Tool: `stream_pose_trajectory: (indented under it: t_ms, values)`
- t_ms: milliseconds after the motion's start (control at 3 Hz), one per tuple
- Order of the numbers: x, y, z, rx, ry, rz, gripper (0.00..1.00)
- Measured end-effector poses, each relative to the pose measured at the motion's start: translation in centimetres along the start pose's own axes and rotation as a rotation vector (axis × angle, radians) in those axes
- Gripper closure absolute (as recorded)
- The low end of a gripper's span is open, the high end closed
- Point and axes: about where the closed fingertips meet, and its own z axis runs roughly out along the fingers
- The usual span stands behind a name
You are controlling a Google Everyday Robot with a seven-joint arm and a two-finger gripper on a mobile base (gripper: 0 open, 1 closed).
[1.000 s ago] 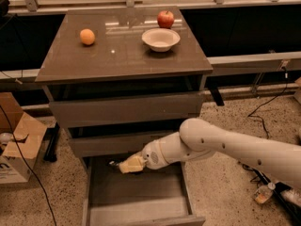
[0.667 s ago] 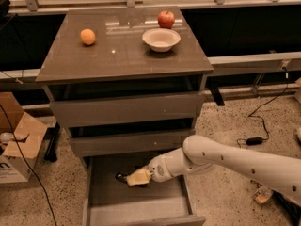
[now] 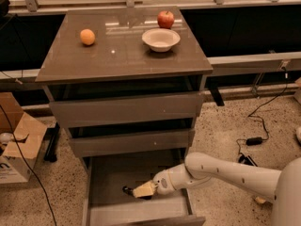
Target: Place rxbar chocolate into bottom drawer
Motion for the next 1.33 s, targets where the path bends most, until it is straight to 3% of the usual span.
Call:
stream_pose_trajectory:
  t_ms: [333, 667, 1333]
  values:
    - [0.0, 0.0, 0.0, 0.000, 0.000, 0.000, 1.00]
    - [-0.5, -0.9, 2.9, -0.032, 0.031, -0.022, 1.00]
    - [0.1, -8.1, 9.6, -0.021, 0.093, 0.036, 1.00]
